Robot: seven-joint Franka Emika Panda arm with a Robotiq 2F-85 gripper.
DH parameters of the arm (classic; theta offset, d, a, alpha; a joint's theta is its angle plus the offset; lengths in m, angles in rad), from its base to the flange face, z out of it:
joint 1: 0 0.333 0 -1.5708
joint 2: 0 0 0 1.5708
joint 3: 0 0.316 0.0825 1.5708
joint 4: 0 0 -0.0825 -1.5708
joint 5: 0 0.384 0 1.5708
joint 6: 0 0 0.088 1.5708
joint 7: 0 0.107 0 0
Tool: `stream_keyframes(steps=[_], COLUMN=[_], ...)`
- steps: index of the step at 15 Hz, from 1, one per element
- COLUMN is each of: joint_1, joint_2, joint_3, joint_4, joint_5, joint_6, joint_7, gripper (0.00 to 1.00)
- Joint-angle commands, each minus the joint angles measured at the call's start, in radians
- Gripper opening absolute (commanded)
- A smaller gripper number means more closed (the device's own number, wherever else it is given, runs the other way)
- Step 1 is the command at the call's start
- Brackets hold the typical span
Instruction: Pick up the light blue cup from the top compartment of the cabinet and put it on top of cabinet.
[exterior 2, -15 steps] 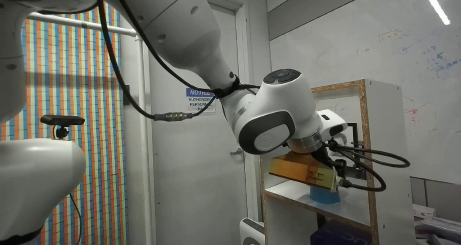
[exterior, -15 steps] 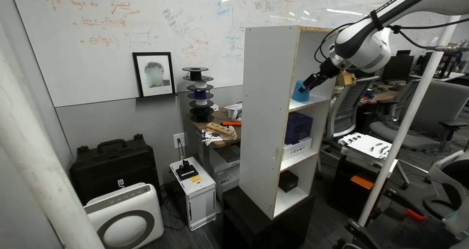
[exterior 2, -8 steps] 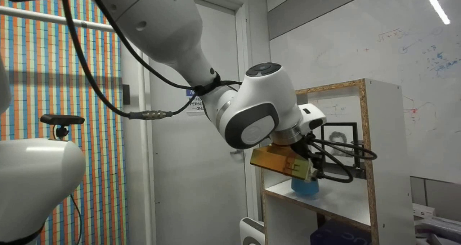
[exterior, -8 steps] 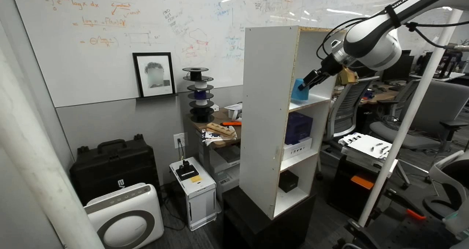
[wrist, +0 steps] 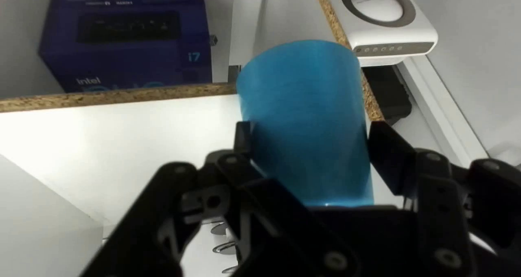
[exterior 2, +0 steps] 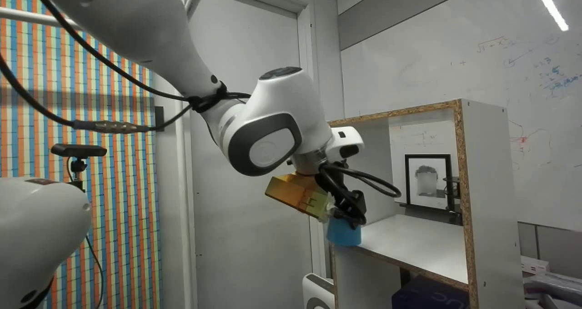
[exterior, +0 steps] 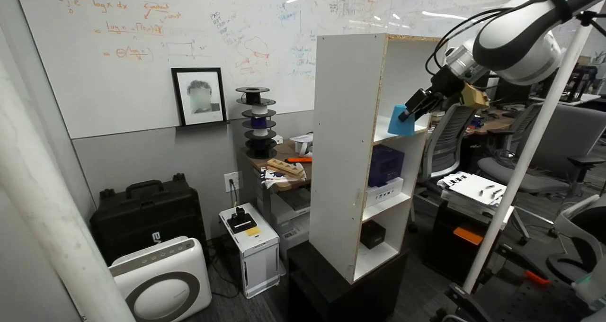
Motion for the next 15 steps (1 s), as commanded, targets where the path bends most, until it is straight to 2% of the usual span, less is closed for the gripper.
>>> stream_keyframes(steps=[1,2,3,4,6,9,11,15], joint_1=[-0.272,-0.348,-0.392,-0.486,-0.613,-0.745,-0.789,-0.777], joint_2=[-0.106,-0.156,-0.207,-0.219,-0.293,-0.396,-0.428,-0.346], joint_3=[0.256,0.334,0.38,0.491,0.64,0.774,0.795,0.743], joint_4=[-0.064,-0.072,-0.075,-0.075,-0.055,0.01,0.077,0.237], joint_5=[-0.139,-0.167,-0.193,-0.106,-0.026,0.06,0.084,0.112], joint_6=[-0.112,-0.167,-0.218,-0.245,-0.354,-0.47,-0.441,-0.333], joint_7=[0.128,0.15,0.164,0.111,0.096,0.106,0.085,0.029], gripper=[0.46,0.46,0.46,0.46,0.46,0.46,0.46,0.46])
